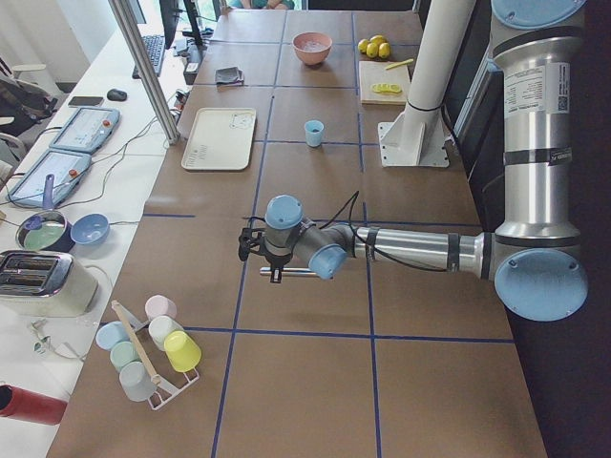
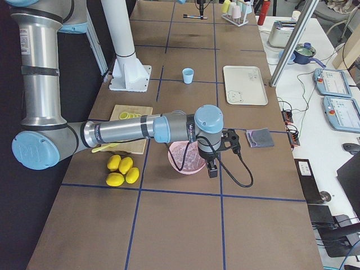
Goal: Mash ice and strawberries in cup
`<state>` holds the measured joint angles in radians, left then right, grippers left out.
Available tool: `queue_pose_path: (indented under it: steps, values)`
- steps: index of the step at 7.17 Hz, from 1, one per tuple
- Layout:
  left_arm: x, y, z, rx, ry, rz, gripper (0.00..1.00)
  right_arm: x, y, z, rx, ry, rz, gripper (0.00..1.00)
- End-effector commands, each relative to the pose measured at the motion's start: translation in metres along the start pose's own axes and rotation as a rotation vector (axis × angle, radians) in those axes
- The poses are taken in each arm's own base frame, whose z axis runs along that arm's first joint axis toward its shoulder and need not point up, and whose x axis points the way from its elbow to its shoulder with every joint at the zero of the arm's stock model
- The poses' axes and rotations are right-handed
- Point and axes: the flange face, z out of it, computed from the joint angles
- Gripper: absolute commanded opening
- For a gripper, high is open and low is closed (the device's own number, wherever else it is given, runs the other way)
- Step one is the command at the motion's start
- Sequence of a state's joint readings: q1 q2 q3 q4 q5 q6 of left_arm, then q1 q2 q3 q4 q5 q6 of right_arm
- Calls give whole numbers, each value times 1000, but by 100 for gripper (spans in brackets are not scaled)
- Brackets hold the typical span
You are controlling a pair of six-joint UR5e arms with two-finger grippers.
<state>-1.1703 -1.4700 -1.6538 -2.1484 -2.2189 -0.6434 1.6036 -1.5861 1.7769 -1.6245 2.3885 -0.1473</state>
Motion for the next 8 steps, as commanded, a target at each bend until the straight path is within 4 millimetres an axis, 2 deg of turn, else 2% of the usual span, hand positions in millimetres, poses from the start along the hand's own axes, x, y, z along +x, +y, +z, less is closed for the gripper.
queue_pose_path:
  steps: [1, 3, 5, 8]
  values:
    - [-21, 9, 13, -21, -48, 4, 0, 0, 0, 0, -1, 0, 0, 99]
    - [-35, 16, 21, -15, -103, -6, 0, -1, 0, 1, -2, -1, -3, 99]
    - [-40, 19, 39, -44, -112, -4, 0, -1, 0, 1, -2, -1, -3, 99]
    - [-27, 26, 62, -85, -112, 26, 0, -1, 0, 1, -3, 1, -4, 99]
